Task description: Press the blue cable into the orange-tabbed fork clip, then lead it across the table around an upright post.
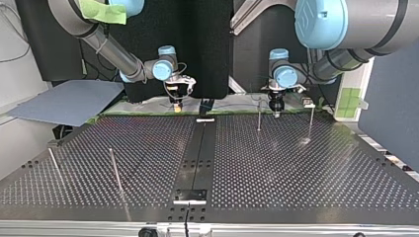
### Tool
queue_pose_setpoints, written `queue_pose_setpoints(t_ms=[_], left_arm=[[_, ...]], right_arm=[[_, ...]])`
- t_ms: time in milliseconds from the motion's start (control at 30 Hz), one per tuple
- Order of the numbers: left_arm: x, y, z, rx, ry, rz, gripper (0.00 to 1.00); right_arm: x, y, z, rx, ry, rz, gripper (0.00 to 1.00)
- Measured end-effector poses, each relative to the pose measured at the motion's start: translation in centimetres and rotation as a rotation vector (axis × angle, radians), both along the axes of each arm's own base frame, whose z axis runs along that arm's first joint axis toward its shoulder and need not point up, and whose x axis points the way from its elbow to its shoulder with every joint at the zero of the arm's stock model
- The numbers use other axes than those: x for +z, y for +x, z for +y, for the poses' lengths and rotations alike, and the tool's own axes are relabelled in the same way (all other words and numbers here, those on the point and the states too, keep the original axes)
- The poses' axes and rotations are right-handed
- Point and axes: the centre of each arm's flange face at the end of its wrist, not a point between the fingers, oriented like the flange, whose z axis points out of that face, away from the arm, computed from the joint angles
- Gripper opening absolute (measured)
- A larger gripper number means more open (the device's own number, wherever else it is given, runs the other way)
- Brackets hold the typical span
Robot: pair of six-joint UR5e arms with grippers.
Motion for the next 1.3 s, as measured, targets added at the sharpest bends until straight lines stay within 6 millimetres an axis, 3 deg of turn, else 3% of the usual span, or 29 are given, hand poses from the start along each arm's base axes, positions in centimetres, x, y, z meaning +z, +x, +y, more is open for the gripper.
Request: queue_pose_setpoints(t_ms=[33,67,100,167,533,1300], left_arm=[[0.0,0.0,0.0,0.000,-0.001,-0.001,0.62],[0.0,-0.1,0.0,-0.002,-0.004,-0.001,0.75],[-0.1,-0.1,0.0,-0.007,-0.010,-0.001,0.75],[-0.2,-0.3,0.0,-0.015,-0.025,0.003,0.99],[-1.3,-2.5,0.0,-0.026,-0.146,0.022,0.99],[-4.3,-11.1,-1.2,-0.139,-0.162,0.158,0.99]], right_arm=[[0.0,0.0,0.0,0.000,0.000,0.001,0.00],[0.0,0.0,0.0,0.000,0.000,0.001,0.00],[0.0,0.0,0.0,0.000,0.001,0.002,0.00],[0.0,-0.1,0.0,-0.001,0.001,0.002,0.00],[0.0,-0.3,-0.2,-0.004,0.001,0.003,0.00],[0.0,-0.2,-0.3,-0.003,-0.002,0.010,0.00]])
